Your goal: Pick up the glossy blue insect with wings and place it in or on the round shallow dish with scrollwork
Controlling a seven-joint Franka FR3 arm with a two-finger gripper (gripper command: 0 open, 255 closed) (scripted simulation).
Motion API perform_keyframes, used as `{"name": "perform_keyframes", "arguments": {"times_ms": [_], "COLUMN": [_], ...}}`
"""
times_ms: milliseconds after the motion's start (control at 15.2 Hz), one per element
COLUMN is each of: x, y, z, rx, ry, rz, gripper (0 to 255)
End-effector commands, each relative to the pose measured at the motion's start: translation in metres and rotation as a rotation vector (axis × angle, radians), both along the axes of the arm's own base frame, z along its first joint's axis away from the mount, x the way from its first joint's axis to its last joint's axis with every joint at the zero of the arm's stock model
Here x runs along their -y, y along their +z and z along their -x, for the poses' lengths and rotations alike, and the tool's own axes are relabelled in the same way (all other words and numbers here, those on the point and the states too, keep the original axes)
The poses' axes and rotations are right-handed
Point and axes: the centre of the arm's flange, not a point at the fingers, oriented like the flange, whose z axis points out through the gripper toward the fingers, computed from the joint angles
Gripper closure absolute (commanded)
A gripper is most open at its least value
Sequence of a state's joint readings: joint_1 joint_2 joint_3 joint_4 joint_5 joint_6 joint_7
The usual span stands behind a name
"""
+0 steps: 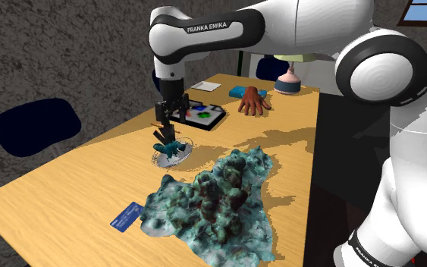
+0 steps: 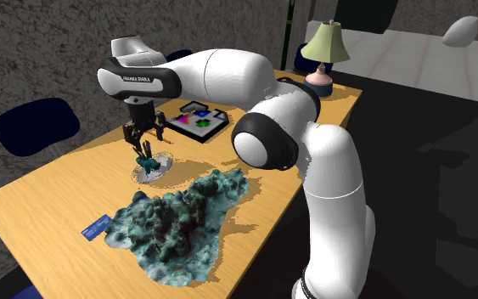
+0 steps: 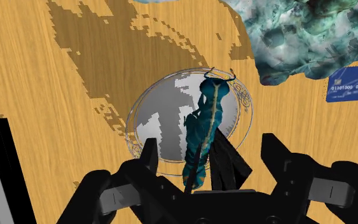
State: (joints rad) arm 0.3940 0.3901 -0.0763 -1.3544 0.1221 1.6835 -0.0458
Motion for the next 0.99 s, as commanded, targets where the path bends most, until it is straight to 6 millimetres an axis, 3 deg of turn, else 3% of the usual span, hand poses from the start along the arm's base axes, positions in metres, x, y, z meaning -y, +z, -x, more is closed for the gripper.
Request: {"name": "perform_keyframes", "arguments": {"times_ms": [0, 132, 396, 924], "x": [0.000, 0.000, 0.003, 0.003], "y": [0.000, 0.000, 0.050, 0.050], "z": [0.000, 0.000, -0.004, -0.004], "rx": [0.000, 0.000, 0.000, 0.000], "ry": [0.000, 0.000, 0.000, 0.000], "rz": [0.000, 0.000, 0.000, 0.000], "gripper": [0, 0, 0, 0]}}
